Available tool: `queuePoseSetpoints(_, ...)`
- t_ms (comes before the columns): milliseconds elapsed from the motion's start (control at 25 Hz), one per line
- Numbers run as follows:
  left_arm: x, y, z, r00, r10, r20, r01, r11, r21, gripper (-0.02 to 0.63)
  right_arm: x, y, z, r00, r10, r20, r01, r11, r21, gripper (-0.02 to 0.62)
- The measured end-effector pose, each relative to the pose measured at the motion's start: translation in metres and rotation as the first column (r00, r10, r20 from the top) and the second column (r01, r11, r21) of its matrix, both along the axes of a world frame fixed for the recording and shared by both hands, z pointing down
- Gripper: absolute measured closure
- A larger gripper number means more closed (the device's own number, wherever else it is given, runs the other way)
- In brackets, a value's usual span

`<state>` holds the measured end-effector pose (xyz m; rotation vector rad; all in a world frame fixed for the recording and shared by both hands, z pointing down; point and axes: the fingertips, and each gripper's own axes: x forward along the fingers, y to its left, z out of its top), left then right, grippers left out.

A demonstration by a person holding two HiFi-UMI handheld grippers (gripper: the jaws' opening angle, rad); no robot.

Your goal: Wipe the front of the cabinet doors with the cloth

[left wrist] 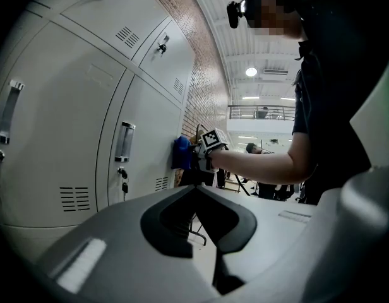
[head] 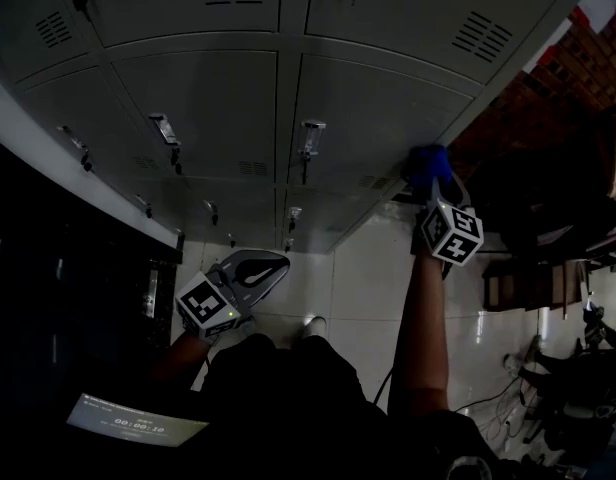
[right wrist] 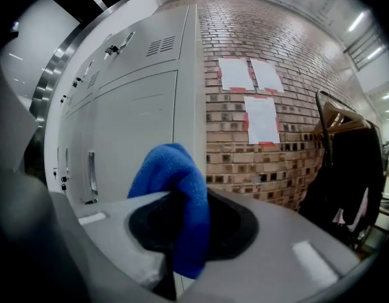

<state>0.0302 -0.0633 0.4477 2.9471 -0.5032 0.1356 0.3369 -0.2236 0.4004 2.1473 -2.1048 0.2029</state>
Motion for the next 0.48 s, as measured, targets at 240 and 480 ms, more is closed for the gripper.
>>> queuePoseSetpoints(240,-0.011,0.0,0.006,1.0,-0.012,0.002,0.012,1.0,0.002,0.603,-0.052,0.011,0.004,0.996,-0.083,0.015,0.083,0.996,0.017,0.523)
queuePoseSetpoints(480,-0.024,0.0,-0.001,1.0,-0.021,-0.006,0.021,1.0,0.0,0.603,-0.145,0.004,0.029,0.966,-0.257,0.018,0.258,0.966,-0.013,0.523)
